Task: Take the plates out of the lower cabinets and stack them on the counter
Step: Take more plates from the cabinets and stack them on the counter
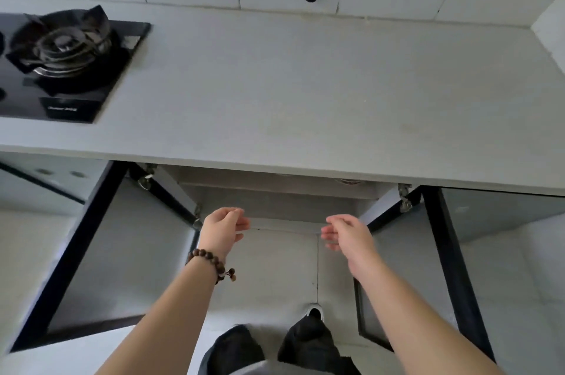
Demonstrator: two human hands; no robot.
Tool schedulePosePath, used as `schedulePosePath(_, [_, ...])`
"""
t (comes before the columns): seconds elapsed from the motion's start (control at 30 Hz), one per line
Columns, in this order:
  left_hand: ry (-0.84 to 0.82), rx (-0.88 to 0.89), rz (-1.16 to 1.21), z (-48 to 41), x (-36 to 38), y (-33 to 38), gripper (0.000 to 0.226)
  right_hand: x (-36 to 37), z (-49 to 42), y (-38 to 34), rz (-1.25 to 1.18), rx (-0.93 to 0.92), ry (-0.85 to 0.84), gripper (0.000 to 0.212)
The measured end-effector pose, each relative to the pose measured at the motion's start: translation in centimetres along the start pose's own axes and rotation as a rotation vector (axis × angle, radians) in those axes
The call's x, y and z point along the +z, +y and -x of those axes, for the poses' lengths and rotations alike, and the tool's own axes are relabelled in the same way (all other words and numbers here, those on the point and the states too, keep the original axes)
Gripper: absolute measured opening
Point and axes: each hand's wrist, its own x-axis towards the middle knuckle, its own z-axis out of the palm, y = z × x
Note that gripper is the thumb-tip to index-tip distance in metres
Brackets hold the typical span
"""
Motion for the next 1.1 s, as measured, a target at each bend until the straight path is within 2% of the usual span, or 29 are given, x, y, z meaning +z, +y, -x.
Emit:
schedulePosePath(0.3, [0.0, -0.117, 0.113, -4.2, 2.0, -2.6, 0.017, 2.1, -5.9, 2.8, -0.01, 0.081, -0.057, 0.014])
schedulePosePath(0.57, [0.001, -0.027, 0.028, -13.2, 3.1, -6.9, 0.02, 5.2, -14.7, 7.9, -0.075, 0.091, -0.042, 0.013])
schedulePosePath(0.77, [-0.023, 0.027, 0.148, -23.9, 5.9, -9.8, 0.013, 7.1, -24.6, 9.7, -0.11, 0.026, -0.019, 0.017])
schedulePosePath(0.93, [-0.105, 0.078, 0.133, -32.2, 9.6, -10.7, 0.012, 8.4, -33.1, 10.3, -0.182, -0.048, -0.029, 0.026])
schedulePosePath(1.03, [-0.08, 0.111, 0.147, -36.8, 12.0, -10.7, 0.008, 8.8, -38.2, 10.5, -0.24, -0.102, 0.023, 0.03])
schedulePosePath(1.1, [-0.036, 0.185, 0.068, -39.3, 13.0, -10.6, 0.01, 8.9, -41.1, 10.2, -0.23, -0.175, 0.061, 0.026])
